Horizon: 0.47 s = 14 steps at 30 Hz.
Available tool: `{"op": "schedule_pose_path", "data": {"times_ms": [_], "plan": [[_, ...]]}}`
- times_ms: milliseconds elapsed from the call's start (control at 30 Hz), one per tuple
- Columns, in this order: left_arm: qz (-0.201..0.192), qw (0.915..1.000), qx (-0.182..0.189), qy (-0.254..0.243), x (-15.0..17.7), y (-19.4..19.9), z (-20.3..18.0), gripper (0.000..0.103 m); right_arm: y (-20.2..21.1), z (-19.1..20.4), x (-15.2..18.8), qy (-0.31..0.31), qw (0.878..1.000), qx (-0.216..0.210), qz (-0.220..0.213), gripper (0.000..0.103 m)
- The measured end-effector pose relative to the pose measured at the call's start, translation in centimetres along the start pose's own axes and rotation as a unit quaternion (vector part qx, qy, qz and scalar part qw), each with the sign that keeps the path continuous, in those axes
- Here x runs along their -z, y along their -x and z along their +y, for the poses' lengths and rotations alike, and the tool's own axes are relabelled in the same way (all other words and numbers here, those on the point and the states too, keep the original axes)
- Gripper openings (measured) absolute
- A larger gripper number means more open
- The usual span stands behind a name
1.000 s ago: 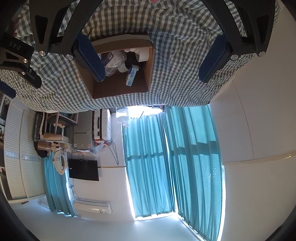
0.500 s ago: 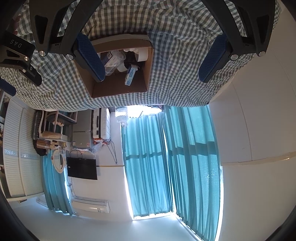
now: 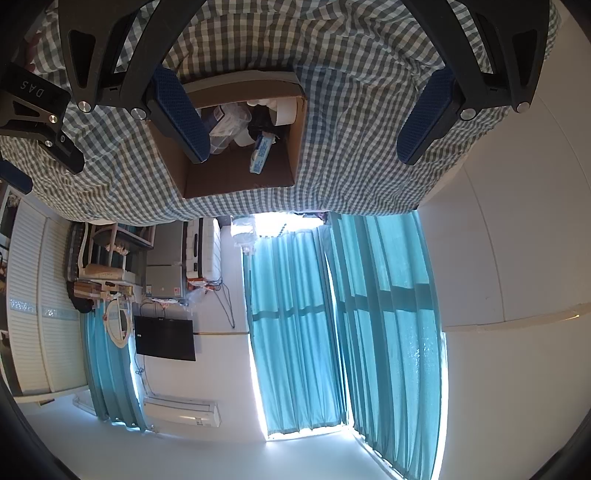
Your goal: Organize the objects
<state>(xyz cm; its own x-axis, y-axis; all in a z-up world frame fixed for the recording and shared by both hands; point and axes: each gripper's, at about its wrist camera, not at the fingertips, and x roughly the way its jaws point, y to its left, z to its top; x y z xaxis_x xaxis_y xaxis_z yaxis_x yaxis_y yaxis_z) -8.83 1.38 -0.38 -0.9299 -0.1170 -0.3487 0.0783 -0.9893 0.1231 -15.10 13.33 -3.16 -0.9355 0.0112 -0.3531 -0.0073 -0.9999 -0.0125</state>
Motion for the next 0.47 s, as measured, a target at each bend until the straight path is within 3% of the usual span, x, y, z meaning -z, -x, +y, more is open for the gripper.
{"op": "schedule_pose_path", "data": {"times_ms": [467], "plan": [[-0.012, 0.9999, -0.010, -0.002, 0.22, 0.12, 0.16, 0.103, -0.06, -0.18, 0.34, 0.001, 1.000, -0.001, 0.001, 0.103]]}}
